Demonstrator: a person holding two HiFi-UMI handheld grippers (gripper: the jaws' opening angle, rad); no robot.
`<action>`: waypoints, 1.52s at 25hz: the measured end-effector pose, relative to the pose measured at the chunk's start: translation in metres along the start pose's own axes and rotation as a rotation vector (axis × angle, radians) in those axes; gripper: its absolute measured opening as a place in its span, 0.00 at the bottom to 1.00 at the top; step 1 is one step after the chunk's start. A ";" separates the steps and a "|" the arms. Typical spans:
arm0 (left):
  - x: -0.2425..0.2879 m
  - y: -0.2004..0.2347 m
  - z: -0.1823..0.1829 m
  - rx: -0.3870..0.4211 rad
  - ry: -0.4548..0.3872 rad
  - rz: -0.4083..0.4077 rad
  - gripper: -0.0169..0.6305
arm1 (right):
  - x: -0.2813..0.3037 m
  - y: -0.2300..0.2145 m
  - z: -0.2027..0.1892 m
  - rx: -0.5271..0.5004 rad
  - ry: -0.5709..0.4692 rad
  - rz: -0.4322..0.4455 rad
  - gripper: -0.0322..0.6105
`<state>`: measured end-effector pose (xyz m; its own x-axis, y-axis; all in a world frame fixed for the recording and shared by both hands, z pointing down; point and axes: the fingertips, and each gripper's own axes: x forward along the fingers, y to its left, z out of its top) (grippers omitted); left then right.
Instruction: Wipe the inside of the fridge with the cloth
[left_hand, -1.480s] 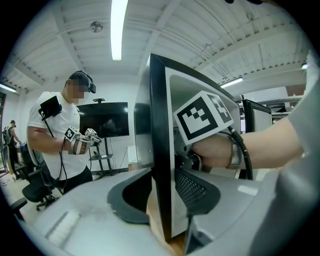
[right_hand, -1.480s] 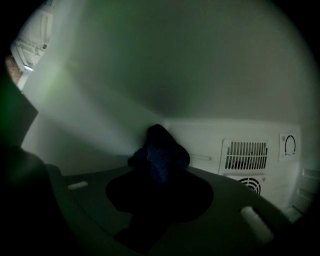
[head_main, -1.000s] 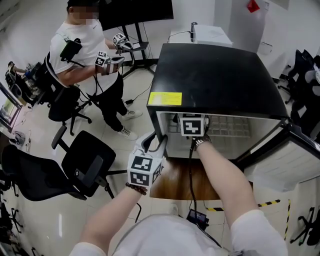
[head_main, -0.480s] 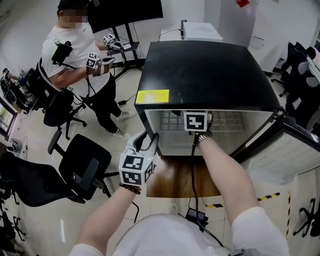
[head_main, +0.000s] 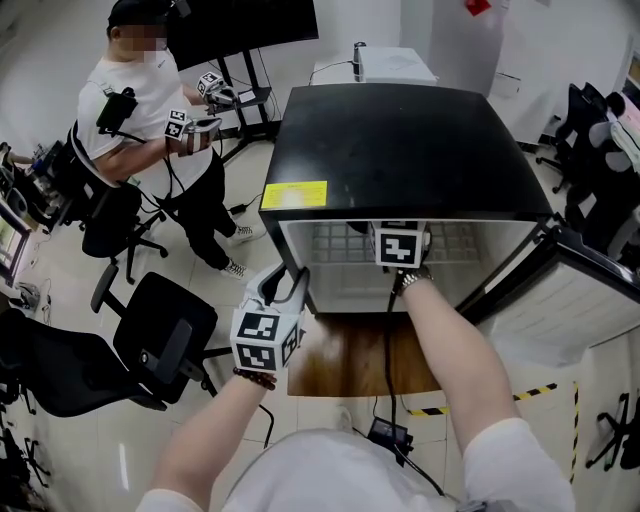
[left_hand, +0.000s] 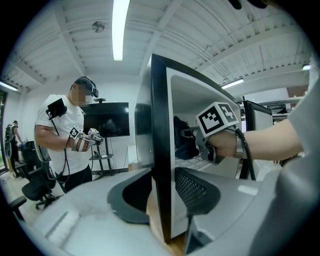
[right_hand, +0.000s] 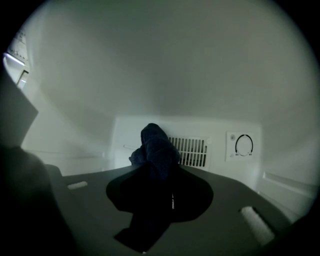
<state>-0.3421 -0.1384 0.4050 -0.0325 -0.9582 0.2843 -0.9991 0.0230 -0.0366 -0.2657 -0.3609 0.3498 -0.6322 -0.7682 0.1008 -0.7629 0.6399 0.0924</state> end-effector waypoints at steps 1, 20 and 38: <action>0.000 0.000 0.000 0.000 -0.001 0.000 0.24 | -0.001 -0.004 0.000 0.000 -0.001 -0.007 0.21; -0.001 0.003 -0.001 -0.014 0.005 0.031 0.24 | -0.019 -0.085 -0.013 0.048 0.022 -0.131 0.21; 0.000 0.003 -0.001 -0.026 0.006 0.052 0.24 | -0.030 -0.141 -0.023 0.078 0.057 -0.227 0.21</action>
<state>-0.3452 -0.1382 0.4054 -0.0850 -0.9538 0.2881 -0.9964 0.0807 -0.0266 -0.1363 -0.4280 0.3566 -0.4363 -0.8885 0.1424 -0.8941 0.4459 0.0429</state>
